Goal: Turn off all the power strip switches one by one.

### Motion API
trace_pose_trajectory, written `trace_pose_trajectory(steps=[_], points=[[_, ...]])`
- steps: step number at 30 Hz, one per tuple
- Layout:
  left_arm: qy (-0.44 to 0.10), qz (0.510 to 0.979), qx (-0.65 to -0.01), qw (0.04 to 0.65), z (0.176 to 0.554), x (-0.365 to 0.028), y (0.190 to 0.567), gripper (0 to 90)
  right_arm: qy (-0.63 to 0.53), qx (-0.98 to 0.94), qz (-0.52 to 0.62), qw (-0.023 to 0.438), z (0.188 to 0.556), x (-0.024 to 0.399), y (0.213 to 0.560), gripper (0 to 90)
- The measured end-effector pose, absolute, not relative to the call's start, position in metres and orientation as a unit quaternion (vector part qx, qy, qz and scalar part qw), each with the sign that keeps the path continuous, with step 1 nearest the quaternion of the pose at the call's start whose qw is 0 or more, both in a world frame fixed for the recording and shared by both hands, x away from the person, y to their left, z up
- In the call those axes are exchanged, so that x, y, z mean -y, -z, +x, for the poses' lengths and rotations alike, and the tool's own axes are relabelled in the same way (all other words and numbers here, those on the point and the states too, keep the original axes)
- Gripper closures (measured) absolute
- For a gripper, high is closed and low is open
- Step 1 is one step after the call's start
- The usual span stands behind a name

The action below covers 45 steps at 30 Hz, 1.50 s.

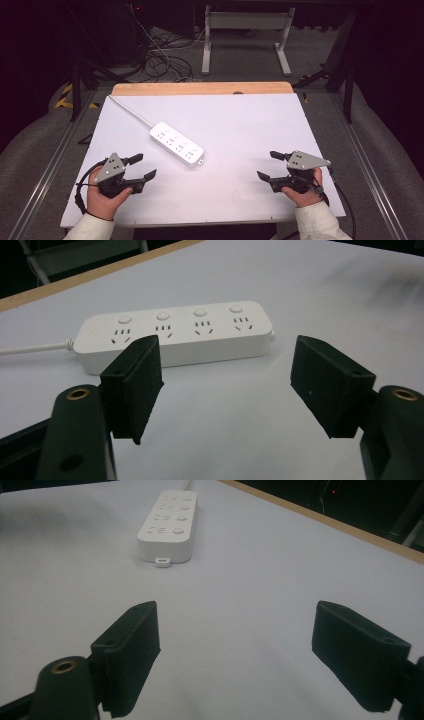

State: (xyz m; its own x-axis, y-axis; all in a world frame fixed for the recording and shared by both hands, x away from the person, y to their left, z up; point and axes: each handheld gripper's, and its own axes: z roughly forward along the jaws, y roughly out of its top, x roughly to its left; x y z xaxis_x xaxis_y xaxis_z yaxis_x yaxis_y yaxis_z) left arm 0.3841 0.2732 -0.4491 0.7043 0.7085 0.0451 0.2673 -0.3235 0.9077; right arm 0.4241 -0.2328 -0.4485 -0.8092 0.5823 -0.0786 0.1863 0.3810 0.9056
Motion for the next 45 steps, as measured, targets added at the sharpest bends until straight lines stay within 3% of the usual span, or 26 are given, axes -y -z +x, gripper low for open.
trace_pose_trajectory(steps=[18,45], points=[[-0.189,0.792,-0.303,0.494,0.403,-0.258,0.426,43.9,-0.508,-0.807,0.229,0.194,0.422,0.233,0.448,19.7],[-0.17,0.814,-0.277,0.482,0.445,-0.216,0.408,51.1,-0.507,-0.809,0.228,0.191,0.423,0.233,0.449,19.7]])
